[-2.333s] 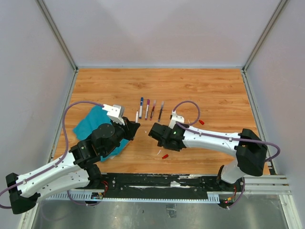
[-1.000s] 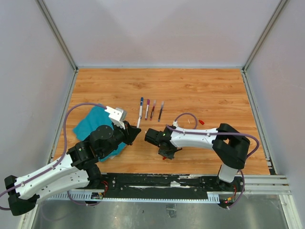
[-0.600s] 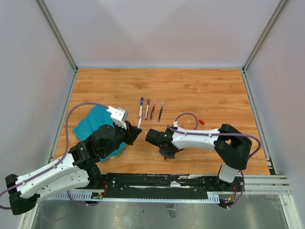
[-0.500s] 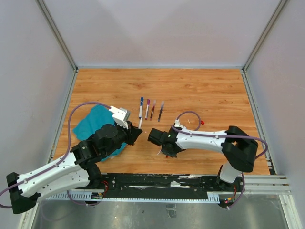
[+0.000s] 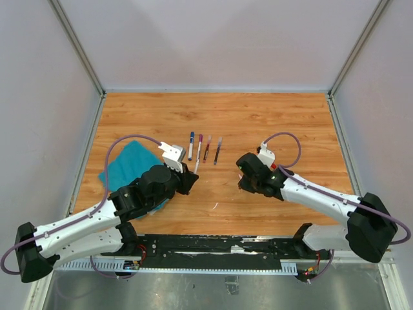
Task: Insert the pens into the pen caps
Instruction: Insert the pen cap onto the pen.
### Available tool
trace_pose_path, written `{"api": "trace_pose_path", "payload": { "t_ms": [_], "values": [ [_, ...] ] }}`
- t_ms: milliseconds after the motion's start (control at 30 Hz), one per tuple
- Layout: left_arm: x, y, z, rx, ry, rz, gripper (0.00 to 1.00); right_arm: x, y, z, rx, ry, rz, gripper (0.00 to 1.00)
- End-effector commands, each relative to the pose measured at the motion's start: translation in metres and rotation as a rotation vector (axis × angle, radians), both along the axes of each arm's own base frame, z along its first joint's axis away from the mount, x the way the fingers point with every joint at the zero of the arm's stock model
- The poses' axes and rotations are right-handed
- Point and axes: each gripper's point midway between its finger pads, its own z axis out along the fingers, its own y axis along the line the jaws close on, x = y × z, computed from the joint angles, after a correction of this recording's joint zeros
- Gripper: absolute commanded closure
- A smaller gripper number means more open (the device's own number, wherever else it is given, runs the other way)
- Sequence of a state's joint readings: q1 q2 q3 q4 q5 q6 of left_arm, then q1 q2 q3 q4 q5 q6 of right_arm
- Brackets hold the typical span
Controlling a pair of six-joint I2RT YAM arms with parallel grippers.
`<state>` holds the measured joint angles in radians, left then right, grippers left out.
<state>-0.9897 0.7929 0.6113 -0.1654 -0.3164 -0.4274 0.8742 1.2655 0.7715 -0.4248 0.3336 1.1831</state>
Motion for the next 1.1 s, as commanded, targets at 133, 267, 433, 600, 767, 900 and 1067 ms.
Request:
{"api": "trace_pose_path", "payload": {
  "t_ms": [133,267,433,600,767,900,1067],
  "values": [
    [0.014,-0.012,0.024,-0.076,-0.037,0.032,0.99,0.024,-0.007,0.051,-0.006,-0.254,0.230,0.99],
    [0.017,-0.017,0.025,-0.068,-0.033,0.028,1.00,0.032,-0.012,0.085,0.007,-0.416,0.272,0.99],
    [0.018,-0.024,0.028,-0.065,-0.033,0.012,0.99,0.035,-0.030,0.114,-0.009,-0.533,0.260,0.99],
    [0.018,-0.026,0.028,-0.074,-0.032,0.009,0.99,0.035,-0.033,0.113,-0.010,-0.543,0.254,0.99],
    [0.019,-0.026,0.027,-0.075,-0.028,0.007,1.00,0.036,-0.026,0.116,0.011,-0.565,0.278,0.99],
    [0.020,-0.026,0.026,-0.085,-0.023,0.002,1.00,0.038,-0.023,0.126,0.031,-0.598,0.284,0.95],
    [0.020,-0.027,0.026,-0.095,-0.025,-0.016,1.00,0.037,-0.012,0.139,0.092,-0.622,0.308,0.99]
  ]
}}
